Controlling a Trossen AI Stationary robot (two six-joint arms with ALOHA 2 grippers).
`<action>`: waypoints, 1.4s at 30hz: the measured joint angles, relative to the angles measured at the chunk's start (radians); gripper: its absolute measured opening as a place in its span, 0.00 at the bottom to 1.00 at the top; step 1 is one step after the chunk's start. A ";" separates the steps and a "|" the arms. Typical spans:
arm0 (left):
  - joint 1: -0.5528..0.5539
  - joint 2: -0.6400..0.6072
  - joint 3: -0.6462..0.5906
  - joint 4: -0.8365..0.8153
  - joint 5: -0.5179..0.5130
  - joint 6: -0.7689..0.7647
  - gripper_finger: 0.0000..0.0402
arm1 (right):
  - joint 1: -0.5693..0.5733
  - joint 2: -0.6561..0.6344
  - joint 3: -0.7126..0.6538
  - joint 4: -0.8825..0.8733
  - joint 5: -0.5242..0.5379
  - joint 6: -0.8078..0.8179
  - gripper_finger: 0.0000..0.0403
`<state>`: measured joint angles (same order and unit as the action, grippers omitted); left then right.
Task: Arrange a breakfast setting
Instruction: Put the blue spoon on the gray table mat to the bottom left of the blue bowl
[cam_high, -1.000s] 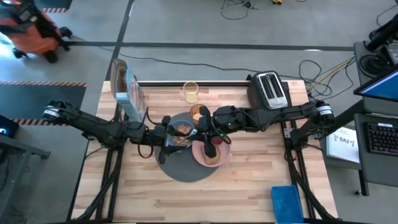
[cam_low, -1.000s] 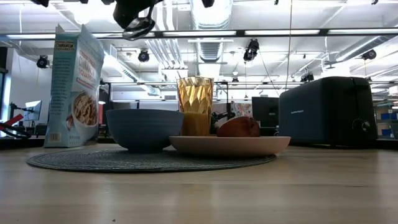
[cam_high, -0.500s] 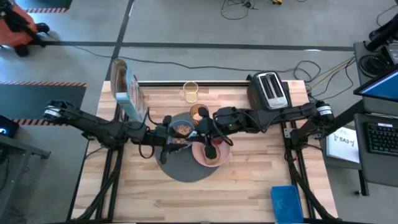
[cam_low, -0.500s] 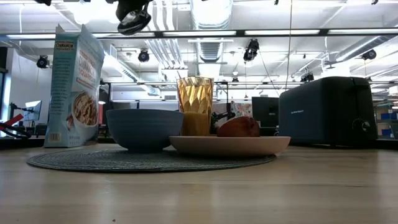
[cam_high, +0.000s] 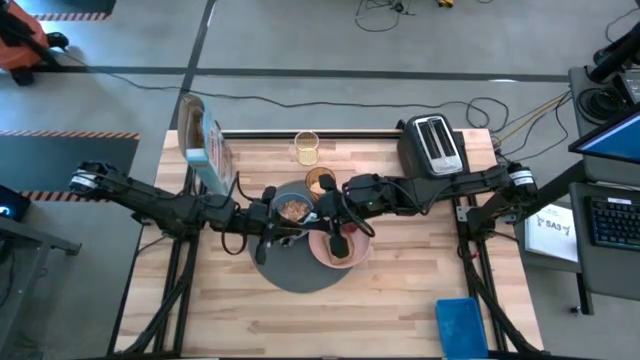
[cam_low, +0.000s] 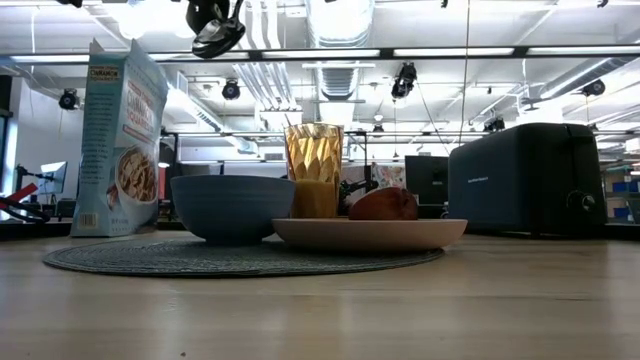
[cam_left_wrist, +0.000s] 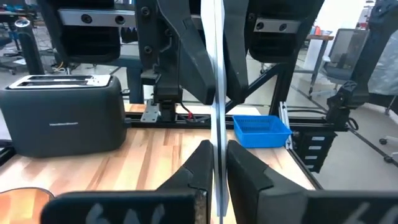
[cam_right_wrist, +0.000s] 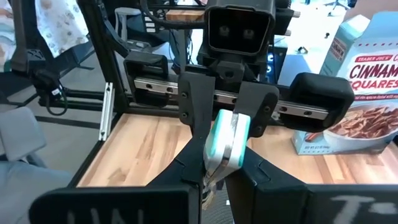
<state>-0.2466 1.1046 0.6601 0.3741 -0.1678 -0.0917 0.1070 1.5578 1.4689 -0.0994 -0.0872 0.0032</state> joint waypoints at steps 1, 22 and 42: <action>0.000 0.000 0.000 0.000 0.000 -0.003 0.03 | 0.000 0.000 0.000 0.000 -0.001 0.007 0.07; 0.005 -0.077 -0.002 -0.271 0.025 -0.104 0.01 | 0.004 -0.131 0.002 -0.190 0.001 0.106 0.25; 0.004 0.169 0.483 -1.523 0.380 0.164 0.00 | 0.004 -0.255 0.000 -0.534 0.306 0.211 0.33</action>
<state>-0.2427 1.2737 1.1428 -1.1492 0.2126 0.0727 0.1111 1.3032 1.4687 -0.6339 0.2186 0.2141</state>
